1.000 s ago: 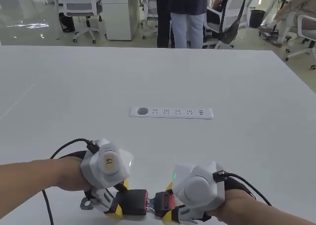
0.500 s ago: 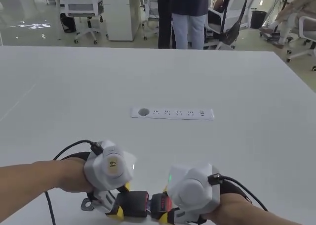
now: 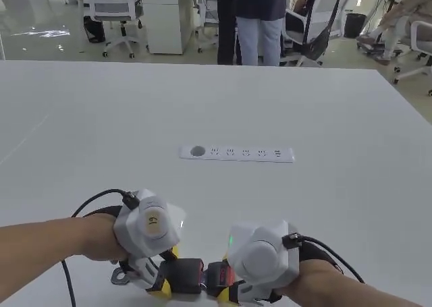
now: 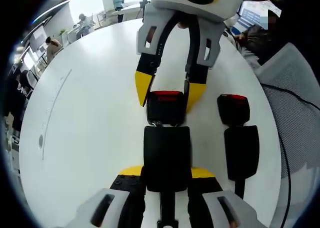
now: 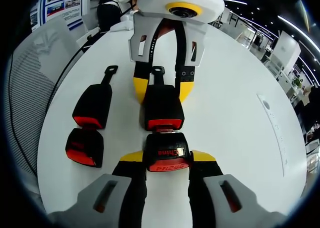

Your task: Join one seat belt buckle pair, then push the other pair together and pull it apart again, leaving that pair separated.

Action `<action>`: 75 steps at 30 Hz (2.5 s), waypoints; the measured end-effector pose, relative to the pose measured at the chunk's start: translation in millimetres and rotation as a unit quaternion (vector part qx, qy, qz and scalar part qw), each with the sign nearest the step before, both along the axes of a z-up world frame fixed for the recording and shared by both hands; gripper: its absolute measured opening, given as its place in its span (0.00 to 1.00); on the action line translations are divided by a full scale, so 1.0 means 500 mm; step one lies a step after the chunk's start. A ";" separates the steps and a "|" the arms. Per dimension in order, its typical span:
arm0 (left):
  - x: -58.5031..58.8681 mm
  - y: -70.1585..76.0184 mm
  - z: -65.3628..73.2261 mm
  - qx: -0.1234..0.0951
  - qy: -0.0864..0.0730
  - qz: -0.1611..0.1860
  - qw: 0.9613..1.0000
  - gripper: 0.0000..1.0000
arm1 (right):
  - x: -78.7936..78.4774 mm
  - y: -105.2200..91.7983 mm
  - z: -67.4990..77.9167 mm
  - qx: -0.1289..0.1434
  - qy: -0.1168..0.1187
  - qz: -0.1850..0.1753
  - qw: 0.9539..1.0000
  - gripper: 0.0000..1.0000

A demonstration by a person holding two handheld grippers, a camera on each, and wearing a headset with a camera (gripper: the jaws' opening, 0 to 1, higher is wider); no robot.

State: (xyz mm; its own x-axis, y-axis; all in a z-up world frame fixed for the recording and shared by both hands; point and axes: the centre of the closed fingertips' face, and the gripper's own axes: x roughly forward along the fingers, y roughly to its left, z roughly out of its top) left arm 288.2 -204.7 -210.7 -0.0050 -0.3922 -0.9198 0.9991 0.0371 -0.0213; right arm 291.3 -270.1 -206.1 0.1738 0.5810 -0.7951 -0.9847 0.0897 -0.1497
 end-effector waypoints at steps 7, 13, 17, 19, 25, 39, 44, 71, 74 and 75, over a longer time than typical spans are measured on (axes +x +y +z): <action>0.002 0.000 -0.001 0.002 0.000 0.000 1.000 0.32 | 0.000 0.001 0.001 -0.002 -0.001 0.004 1.000 0.30; 0.001 -0.002 0.000 0.009 0.001 0.000 1.000 0.32 | 0.003 0.001 -0.002 -0.007 -0.004 0.005 1.000 0.30; -0.001 -0.004 0.002 0.018 0.001 -0.002 1.000 0.32 | 0.003 -0.002 -0.001 -0.011 -0.006 0.006 1.000 0.31; 0.000 -0.003 0.001 0.022 0.001 -0.002 1.000 0.32 | 0.003 -0.006 -0.001 -0.015 -0.007 0.007 1.000 0.31; 0.001 -0.001 -0.001 0.027 0.001 -0.002 1.000 0.32 | 0.003 -0.039 0.001 -0.025 -0.006 0.011 1.000 0.31; 0.003 0.000 -0.006 0.034 0.003 0.002 0.999 0.33 | 0.002 -0.039 0.000 -0.025 -0.004 0.016 1.000 0.31; 0.003 0.000 -0.005 0.032 0.002 0.005 0.999 0.33 | -0.001 -0.042 0.001 -0.025 0.001 0.015 1.000 0.31; 0.001 0.000 -0.004 0.036 0.001 0.003 0.999 0.33 | 0.000 -0.104 -0.002 -0.042 0.003 0.014 0.999 0.31; 0.002 0.001 -0.006 0.037 0.001 0.003 0.999 0.33 | 0.002 -0.112 -0.003 -0.045 0.003 0.014 0.999 0.31; 0.002 0.000 -0.005 0.036 0.001 0.003 0.999 0.33 | 0.003 -0.116 -0.003 -0.046 0.004 0.014 0.999 0.31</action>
